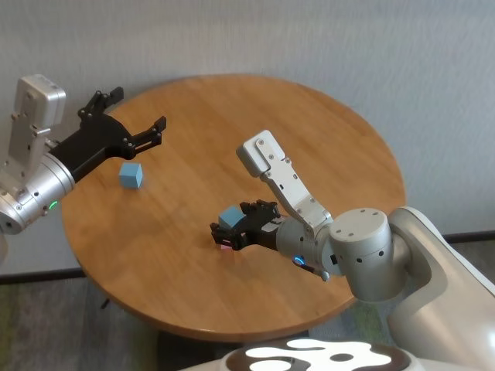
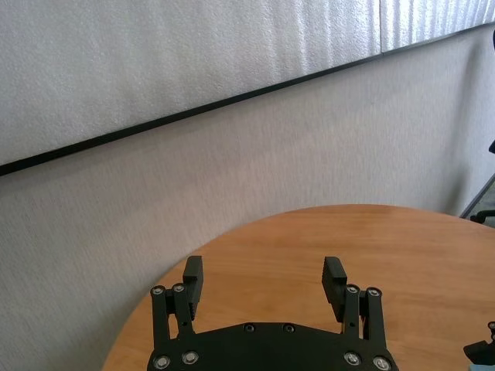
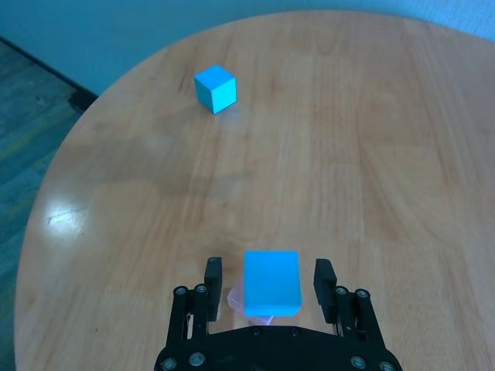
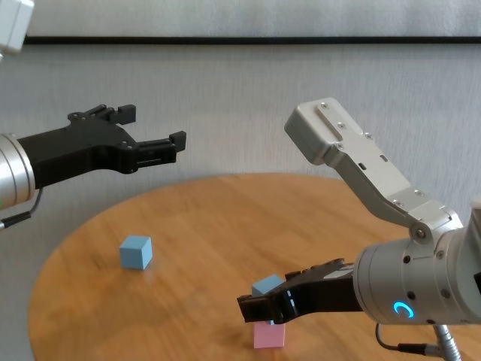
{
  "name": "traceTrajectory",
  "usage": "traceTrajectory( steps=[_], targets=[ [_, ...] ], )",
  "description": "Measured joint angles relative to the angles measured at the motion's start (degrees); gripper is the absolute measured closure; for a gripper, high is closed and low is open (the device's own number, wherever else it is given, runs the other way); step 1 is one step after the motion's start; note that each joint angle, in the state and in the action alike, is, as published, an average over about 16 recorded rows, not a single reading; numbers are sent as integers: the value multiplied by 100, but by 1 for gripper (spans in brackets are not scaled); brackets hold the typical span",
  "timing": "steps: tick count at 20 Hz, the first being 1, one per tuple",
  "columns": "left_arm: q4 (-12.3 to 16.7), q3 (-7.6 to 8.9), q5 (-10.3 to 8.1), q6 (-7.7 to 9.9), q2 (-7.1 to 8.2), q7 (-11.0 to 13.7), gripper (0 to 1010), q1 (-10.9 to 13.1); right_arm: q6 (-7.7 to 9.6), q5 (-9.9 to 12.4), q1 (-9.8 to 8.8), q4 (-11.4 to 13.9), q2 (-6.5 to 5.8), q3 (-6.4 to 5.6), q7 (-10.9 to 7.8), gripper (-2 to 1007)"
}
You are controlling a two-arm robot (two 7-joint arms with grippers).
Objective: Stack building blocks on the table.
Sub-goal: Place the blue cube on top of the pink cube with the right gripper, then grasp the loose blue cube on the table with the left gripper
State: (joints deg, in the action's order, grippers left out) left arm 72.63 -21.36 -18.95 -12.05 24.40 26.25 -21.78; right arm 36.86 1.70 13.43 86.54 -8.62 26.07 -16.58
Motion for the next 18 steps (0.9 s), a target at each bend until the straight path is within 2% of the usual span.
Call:
traceTrajectory(
  steps=[5,10,14,18],
  targets=[
    [0,0,0,0,0,0,10,0,-1,3,-4,7,-2,0,1,166],
    [0,0,0,0,0,0,10,0,-81,11,-40,43,7,-43,-2,51],
    [0,0,0,0,0,0,10,0,-225,18,-86,74,31,-120,18,9],
    [0,0,0,0,0,0,10,0,-487,8,-145,99,67,-237,77,-1]
  ],
)
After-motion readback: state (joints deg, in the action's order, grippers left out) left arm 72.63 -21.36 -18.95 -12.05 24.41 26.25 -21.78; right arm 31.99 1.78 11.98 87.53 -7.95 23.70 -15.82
